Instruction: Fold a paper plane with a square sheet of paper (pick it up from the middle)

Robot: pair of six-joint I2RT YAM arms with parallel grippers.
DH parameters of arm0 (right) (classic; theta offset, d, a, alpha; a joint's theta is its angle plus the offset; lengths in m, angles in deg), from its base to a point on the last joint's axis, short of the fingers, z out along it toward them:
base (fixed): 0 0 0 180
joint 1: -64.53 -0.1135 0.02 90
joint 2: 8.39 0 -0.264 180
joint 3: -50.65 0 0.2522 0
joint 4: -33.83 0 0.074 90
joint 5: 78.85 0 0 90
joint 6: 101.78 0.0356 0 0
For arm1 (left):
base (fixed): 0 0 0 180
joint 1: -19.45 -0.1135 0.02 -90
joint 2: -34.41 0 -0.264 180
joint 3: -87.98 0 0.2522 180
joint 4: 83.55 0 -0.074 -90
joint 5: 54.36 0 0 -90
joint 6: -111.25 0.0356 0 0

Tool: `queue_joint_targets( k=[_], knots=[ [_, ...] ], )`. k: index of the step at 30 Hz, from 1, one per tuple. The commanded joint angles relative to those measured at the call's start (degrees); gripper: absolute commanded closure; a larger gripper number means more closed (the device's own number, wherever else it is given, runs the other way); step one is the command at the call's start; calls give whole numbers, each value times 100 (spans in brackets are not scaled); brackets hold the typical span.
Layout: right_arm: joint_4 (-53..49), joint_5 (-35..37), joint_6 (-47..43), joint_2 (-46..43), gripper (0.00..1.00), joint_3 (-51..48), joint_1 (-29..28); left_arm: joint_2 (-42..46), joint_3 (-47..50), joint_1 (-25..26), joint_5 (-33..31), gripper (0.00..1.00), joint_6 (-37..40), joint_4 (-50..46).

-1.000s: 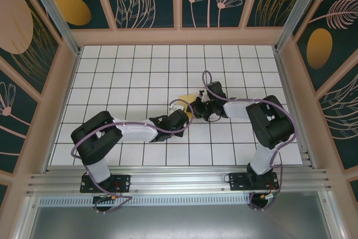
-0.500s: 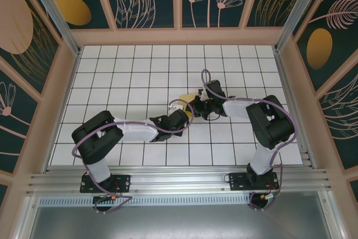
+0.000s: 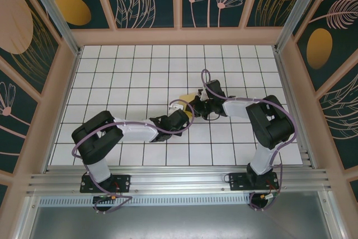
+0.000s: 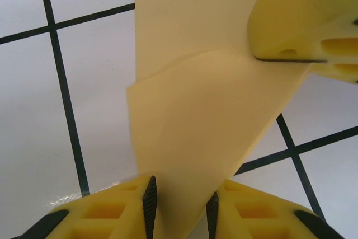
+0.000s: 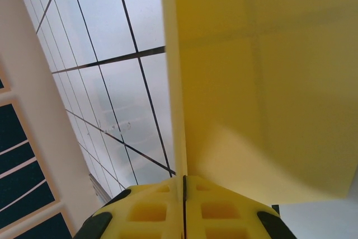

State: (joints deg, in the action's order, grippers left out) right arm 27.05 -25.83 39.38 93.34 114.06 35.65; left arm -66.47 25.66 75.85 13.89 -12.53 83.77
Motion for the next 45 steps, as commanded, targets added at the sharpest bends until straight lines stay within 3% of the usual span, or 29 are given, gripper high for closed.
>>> queue_joint_targets(
  k=[1, 11, 21, 29, 36, 45],
  knots=[
    [-193, 18, -99, -201, 91, 160, -47, 25, 30, 27, -228, 70, 98, -20],
    [-333, 5, -191, -184, 89, 246, -47, 16, -9, 27, -397, 82, 263, -91],
    [-719, 251, -516, -537, 67, 345, -41, 4, 118, 21, -326, 97, 151, 44],
    [-1177, 801, -973, -1498, 52, 187, 82, 463, 785, -188, 779, 100, -211, 1014],
    [-869, 373, -1138, -1667, 54, -79, 118, 806, 1306, -663, 2117, 100, -270, 1812],
    [-494, 164, -1192, -1137, 75, 2, -193, 869, 1767, -1168, 3252, 100, -712, 2644]
  ],
)
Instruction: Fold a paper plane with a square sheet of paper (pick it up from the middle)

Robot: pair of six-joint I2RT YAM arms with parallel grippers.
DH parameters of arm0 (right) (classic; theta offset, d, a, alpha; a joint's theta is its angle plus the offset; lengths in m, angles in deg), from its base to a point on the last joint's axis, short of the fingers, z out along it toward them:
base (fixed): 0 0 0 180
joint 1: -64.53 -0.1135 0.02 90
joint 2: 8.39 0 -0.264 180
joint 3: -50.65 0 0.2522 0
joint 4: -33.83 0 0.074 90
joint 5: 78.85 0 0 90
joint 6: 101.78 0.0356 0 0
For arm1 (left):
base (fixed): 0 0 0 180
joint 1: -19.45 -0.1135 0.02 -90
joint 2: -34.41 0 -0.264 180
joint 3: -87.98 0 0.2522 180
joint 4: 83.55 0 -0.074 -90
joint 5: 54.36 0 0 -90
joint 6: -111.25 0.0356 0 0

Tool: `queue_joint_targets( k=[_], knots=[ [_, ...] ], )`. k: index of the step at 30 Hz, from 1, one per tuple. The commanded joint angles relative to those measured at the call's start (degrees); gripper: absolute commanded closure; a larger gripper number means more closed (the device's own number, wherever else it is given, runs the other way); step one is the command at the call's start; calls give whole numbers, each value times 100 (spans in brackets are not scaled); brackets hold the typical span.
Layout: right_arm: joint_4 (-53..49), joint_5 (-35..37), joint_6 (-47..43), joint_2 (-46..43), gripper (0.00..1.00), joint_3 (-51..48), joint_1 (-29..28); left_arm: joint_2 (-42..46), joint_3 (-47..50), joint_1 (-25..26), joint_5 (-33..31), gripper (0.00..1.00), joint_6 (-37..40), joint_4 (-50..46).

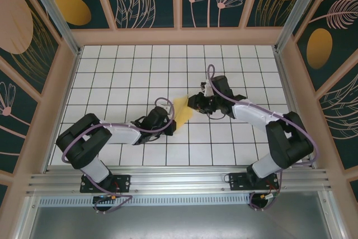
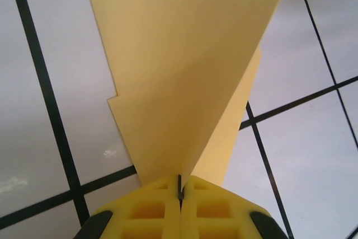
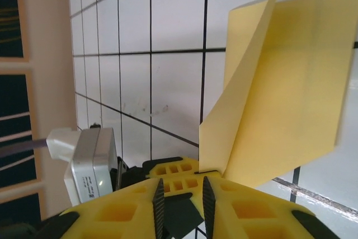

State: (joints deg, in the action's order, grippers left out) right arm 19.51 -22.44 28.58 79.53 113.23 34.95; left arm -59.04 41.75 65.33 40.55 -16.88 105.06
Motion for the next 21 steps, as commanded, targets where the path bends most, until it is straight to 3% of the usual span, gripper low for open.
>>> queue_joint_targets(
  k=[1, 16, 21],
  knots=[
    [281, -188, -109, 360, 77, 137, -144, 126, 203, -163, 640, 100, -361, 575],
    [698, -544, -11, 1483, 82, 797, -482, 182, 809, -344, 756, 100, -1183, 1272],
    [764, -615, 4, 1679, 82, 847, -494, 169, 909, -345, 757, 96, -1303, 1427]
  ],
)
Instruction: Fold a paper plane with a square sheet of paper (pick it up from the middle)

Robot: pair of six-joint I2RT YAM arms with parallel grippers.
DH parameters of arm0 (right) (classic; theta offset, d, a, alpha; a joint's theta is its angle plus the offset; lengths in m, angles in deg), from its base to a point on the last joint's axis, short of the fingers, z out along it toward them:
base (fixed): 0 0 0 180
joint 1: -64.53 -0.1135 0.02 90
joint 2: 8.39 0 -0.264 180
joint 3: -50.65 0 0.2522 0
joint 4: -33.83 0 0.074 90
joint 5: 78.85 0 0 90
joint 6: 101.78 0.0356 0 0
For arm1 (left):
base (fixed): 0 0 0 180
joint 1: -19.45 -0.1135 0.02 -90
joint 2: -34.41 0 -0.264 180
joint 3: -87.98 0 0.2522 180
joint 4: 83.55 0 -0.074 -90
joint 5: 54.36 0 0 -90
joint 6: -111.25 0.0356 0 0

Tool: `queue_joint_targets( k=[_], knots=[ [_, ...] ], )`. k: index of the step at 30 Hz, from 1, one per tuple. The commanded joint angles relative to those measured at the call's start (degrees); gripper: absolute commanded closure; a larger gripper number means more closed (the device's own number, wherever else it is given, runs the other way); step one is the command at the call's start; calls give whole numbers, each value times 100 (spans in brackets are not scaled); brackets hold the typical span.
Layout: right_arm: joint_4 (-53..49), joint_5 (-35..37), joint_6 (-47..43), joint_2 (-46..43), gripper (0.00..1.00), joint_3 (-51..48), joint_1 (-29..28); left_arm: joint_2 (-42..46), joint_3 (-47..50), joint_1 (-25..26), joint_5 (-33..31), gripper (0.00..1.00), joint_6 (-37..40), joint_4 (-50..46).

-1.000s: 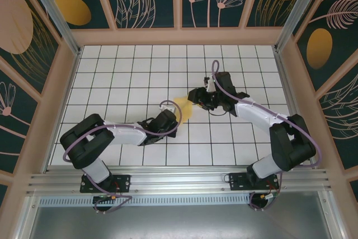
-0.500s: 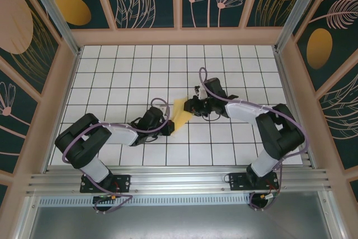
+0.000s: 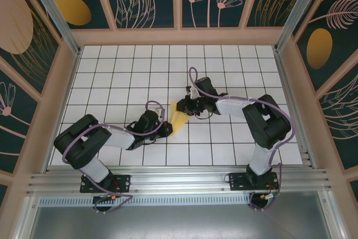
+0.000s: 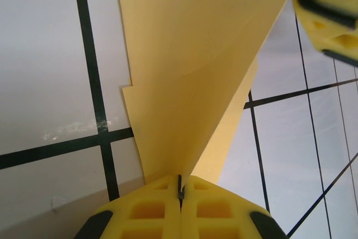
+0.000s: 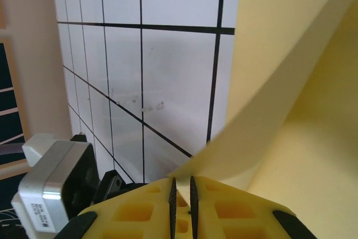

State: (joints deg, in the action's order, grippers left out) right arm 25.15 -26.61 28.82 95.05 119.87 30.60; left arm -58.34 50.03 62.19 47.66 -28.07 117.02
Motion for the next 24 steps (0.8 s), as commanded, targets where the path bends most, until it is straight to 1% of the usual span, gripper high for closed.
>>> queue_joint_targets(
  k=[1, 8, 14, 17, 20, 22, 24],
  knots=[
    [220, -238, -18, 163, 82, 195, -59, 105, 81, -33, 49, 95, -168, 217],
    [320, -383, -25, 352, 82, 242, -89, 115, 29, -31, 32, 85, -54, 48],
    [209, -373, -57, 458, 82, 353, -113, 156, -60, -33, 39, 83, -15, -75],
    [165, -379, -80, 517, 82, 386, -122, 170, -68, -33, 55, 87, -8, -84],
    [47, -314, -127, 555, 82, 437, -129, 128, -65, -31, 56, 96, -11, -126],
    [23, -305, -146, 570, 82, 443, -127, 70, -68, -35, 79, 100, -32, -146],
    [26, -354, -169, 580, 82, 473, -144, 4, -113, -29, 91, 100, -84, -242]
  ],
)
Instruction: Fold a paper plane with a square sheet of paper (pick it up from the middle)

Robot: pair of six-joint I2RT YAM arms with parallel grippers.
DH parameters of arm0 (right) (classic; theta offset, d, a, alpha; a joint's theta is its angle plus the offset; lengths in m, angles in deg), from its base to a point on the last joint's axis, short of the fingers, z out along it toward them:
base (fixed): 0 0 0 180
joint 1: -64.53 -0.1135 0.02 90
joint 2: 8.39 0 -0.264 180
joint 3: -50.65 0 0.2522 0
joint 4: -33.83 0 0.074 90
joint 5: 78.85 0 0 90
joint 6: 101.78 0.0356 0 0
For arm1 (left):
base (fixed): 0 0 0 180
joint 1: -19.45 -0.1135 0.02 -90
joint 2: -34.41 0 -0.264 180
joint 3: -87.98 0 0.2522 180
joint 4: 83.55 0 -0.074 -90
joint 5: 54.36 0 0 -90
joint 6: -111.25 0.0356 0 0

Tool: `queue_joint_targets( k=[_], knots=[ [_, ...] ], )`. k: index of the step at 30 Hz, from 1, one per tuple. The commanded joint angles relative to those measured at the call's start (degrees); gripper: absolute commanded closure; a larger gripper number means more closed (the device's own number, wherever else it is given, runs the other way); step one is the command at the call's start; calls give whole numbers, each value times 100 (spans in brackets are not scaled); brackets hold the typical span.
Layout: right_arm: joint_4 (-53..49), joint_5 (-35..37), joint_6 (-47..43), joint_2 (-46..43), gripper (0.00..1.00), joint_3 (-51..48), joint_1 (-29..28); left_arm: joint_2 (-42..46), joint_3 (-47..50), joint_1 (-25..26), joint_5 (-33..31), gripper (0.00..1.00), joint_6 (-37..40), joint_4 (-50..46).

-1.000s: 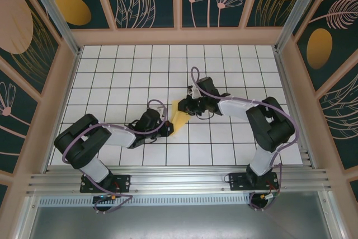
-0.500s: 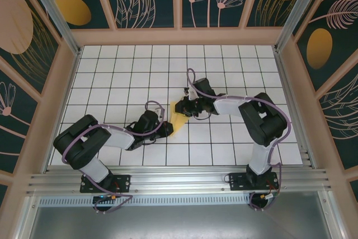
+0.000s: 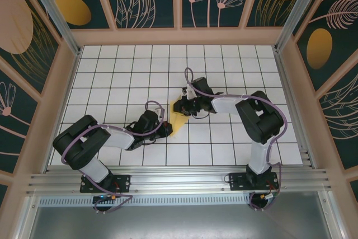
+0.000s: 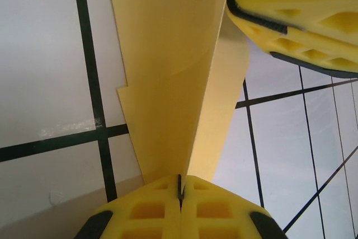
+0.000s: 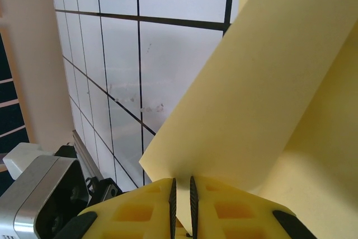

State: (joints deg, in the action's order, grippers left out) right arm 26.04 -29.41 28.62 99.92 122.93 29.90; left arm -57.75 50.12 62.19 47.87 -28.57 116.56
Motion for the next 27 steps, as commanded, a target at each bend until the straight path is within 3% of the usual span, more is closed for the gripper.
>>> queue_joint_targets(
  k=[1, 19, 27],
  knots=[
    [-82, -106, -169, 99, 82, 184, -87, -73, -115, -29, 80, 100, -66, -206],
    [-149, -178, -296, 638, 81, 520, -69, -110, -242, -29, -106, 100, -241, -828],
    [-412, 241, -387, 610, 82, 459, -18, -114, -369, -34, -143, 100, -223, -1150]
  ],
)
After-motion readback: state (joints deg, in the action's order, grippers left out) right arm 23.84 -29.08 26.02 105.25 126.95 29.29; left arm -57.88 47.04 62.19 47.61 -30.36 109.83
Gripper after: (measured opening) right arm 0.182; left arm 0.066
